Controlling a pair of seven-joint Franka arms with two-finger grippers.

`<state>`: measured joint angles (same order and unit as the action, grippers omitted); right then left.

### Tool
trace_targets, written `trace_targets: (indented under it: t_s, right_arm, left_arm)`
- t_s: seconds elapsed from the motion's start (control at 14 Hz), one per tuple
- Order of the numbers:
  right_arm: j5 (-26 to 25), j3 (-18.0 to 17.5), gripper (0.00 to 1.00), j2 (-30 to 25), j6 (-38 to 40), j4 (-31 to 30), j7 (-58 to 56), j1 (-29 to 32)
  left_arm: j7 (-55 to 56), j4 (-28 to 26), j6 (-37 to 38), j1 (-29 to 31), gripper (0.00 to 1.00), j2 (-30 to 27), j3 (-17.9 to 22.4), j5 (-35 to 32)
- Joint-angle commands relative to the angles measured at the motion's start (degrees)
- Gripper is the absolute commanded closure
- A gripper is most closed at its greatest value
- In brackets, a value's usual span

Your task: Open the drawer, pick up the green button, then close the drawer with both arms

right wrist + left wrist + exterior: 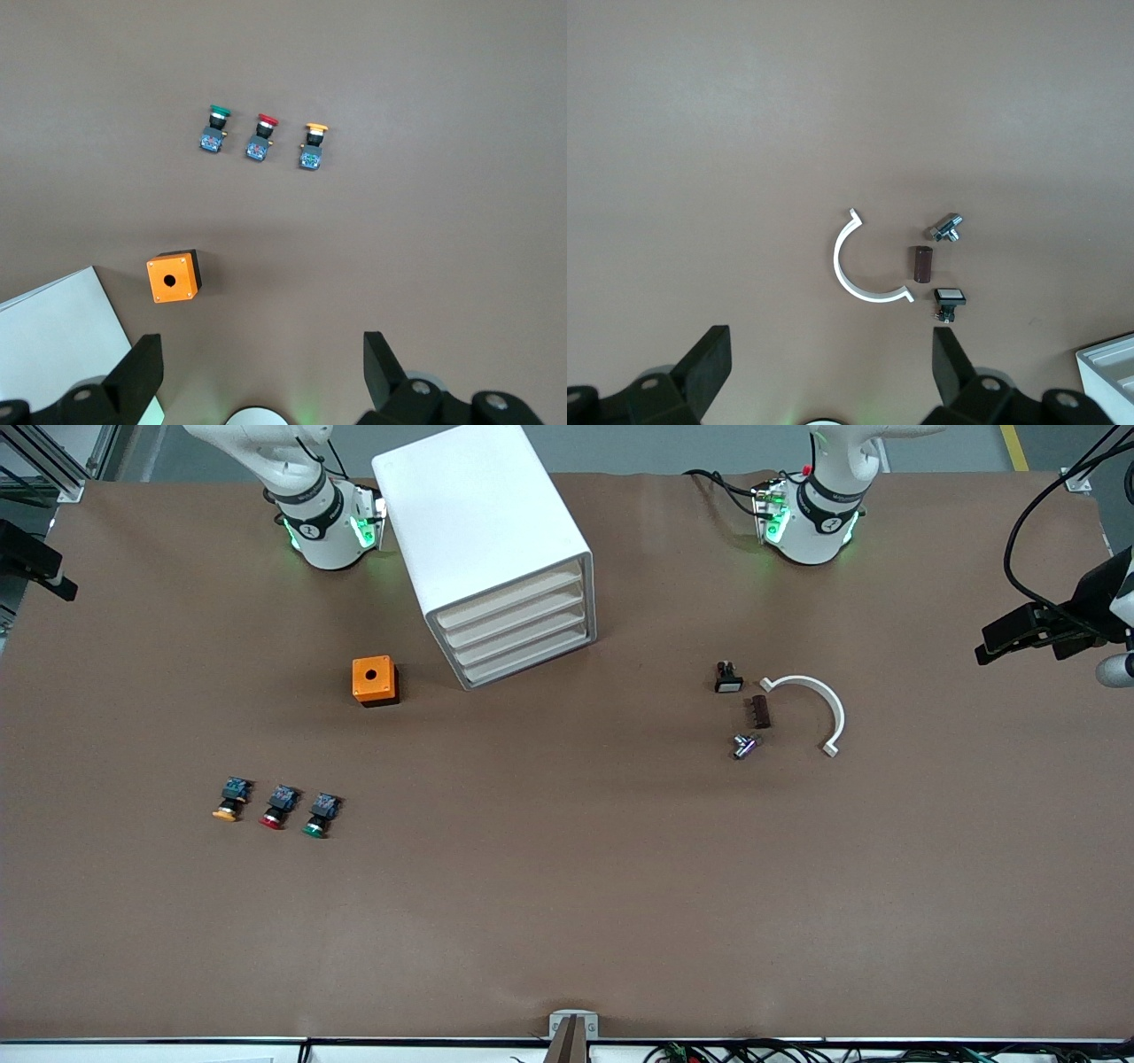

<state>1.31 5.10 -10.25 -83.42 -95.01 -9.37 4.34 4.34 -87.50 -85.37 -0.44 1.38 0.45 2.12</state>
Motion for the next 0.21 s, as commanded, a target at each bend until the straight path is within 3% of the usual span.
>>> trace_targets:
  t_s: [0.0, 0.14]
  right_arm:
    - [-0.16, 0.09, 0.0, -0.47, 0.98, 0.35, 0.06, 0.23]
    - [-1.21, 0.0, 0.0, -0.56, 0.54, 0.44, 0.14, 0.23]
  left_arm:
    - [-0.12, 0.32, 0.64, 0.09, 0.0, -0.06, -0.18, -0.72]
    - [-0.12, 0.32, 0.64, 0.09, 0.0, -0.06, -0.18, -0.72]
